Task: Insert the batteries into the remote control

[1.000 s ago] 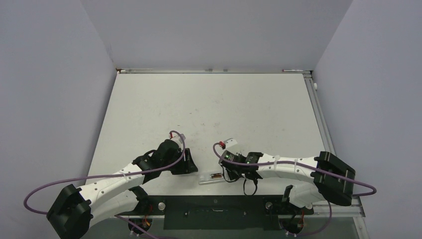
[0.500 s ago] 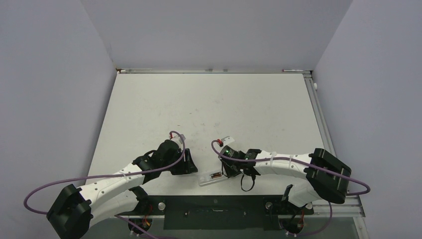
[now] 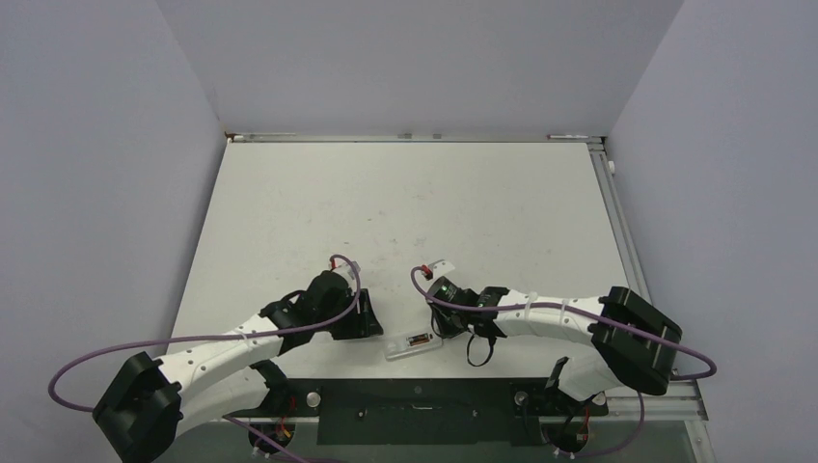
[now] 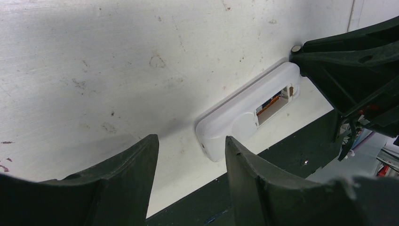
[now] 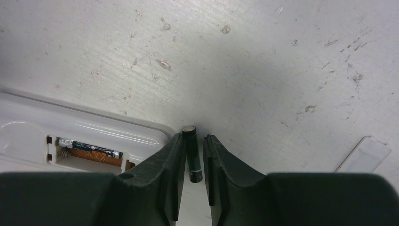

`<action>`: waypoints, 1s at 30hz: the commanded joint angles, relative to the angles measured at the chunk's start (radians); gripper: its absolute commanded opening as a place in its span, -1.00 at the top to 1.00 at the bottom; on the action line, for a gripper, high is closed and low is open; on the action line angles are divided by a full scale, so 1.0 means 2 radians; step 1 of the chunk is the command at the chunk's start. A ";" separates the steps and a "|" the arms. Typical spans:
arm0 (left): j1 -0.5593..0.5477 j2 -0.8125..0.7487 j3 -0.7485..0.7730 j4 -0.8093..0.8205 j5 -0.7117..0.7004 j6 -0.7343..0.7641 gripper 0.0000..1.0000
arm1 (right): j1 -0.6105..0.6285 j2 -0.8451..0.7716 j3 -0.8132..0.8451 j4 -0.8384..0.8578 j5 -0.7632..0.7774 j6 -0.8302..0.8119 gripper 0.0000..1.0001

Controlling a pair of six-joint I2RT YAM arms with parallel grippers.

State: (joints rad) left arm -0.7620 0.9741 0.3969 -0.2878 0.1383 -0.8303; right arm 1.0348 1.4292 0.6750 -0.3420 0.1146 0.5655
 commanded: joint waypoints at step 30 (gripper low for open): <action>0.003 0.020 0.000 0.032 0.009 0.002 -0.02 | 0.029 -0.018 -0.026 -0.054 0.008 0.048 0.59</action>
State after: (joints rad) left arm -0.7620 1.0142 0.3969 -0.2749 0.1436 -0.8303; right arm 1.0817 1.3705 0.6407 -0.4099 0.1417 0.6495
